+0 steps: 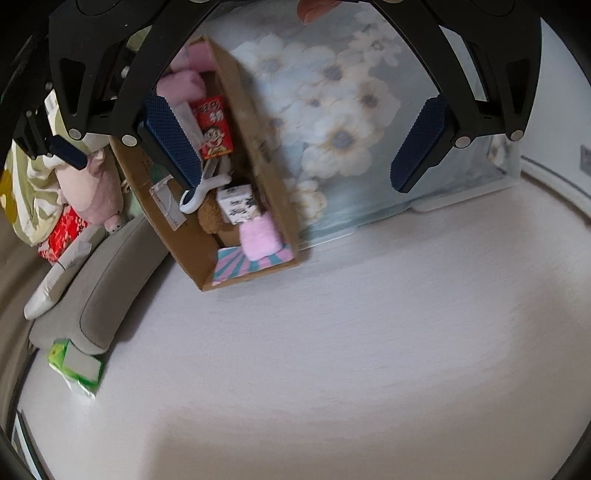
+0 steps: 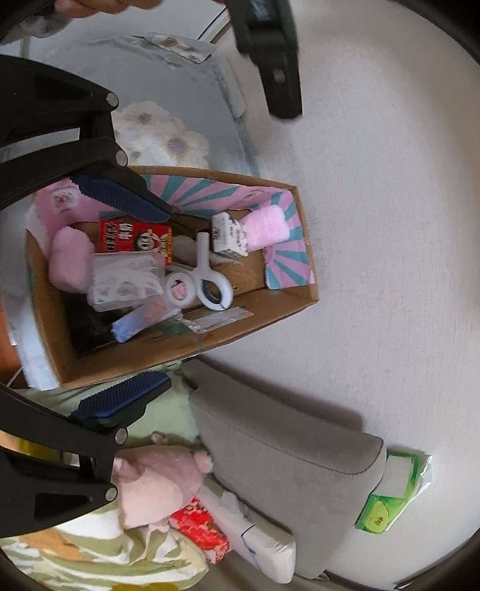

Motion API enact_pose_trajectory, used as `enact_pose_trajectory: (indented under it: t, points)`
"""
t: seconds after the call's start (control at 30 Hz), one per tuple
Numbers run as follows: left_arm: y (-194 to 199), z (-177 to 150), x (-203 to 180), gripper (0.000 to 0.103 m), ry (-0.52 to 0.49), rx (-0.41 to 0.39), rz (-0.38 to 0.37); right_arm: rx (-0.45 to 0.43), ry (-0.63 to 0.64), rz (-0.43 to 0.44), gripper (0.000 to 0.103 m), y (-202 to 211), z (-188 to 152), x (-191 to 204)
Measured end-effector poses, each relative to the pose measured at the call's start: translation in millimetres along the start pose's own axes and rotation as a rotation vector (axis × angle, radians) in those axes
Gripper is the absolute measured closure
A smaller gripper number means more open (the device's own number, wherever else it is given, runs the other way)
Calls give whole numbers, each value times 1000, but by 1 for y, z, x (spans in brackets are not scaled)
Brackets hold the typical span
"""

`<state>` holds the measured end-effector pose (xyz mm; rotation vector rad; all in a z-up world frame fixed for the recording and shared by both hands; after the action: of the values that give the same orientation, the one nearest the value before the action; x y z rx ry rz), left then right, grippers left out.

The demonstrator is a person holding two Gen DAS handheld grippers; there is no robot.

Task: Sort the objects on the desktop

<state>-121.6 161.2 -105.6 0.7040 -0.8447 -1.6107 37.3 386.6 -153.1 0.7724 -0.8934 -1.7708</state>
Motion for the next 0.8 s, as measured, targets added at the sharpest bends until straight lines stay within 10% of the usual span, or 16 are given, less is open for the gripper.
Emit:
enact_pose_trajectory:
  t: [0.8]
  points:
    - [144, -81, 162, 1, 276, -60, 200, -13, 153, 76, 23, 79, 7, 119]
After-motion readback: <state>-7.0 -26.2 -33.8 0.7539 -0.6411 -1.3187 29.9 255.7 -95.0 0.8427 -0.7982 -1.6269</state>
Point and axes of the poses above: each gripper's, at about its wrist camera, not at the fingertips, and y roughly against the way its jaws point, x to its left, z to its top, the point moved 7 cm from there along -y, roughly the way its jaws point, and after that the axes turned 2 degrees about -z, right-handed, at the moved point
